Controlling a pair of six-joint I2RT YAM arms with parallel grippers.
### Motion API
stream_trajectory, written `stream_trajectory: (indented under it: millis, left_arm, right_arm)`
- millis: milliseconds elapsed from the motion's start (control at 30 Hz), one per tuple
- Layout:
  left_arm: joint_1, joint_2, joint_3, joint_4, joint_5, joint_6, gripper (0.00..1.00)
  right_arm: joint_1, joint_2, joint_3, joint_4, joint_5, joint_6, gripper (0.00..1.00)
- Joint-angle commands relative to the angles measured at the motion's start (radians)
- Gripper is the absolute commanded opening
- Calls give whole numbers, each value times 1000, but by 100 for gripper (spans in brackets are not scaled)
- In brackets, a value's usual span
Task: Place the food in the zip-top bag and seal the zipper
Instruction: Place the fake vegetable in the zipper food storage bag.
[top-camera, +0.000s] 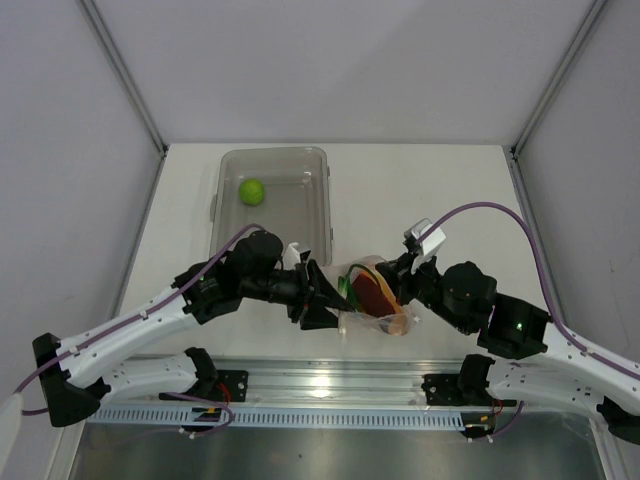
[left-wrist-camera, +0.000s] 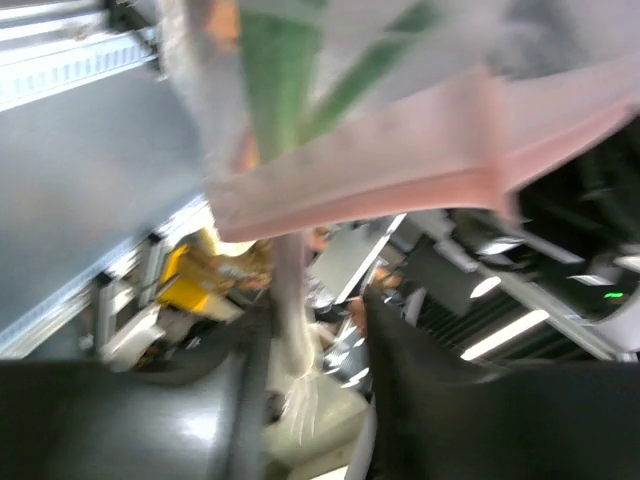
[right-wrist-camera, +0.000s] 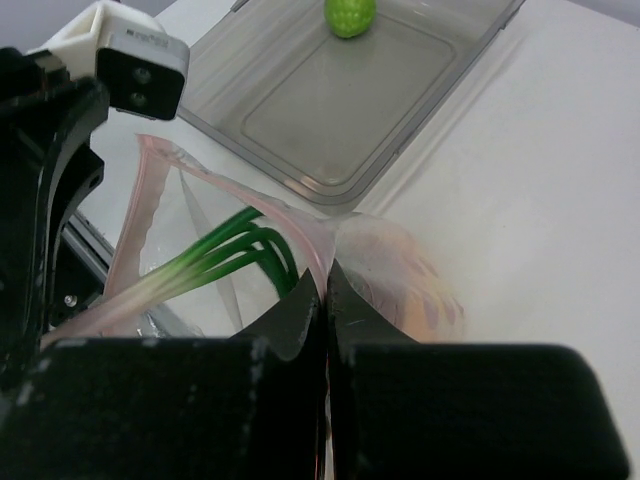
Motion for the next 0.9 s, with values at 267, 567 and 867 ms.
stream_trajectory:
  millis: [267,567,867]
  left_arm:
    - [21,4,20,237,-149,-182,89]
    - [10,72,184,70,-219,231,82]
    - [-56,144,241,-42,-350,764,71]
  right_arm:
    - [4,-13,29,56,-20,43,0]
    - [2,-42,43,53,8,80,0]
    - [1,-47,98,12,43,146,0]
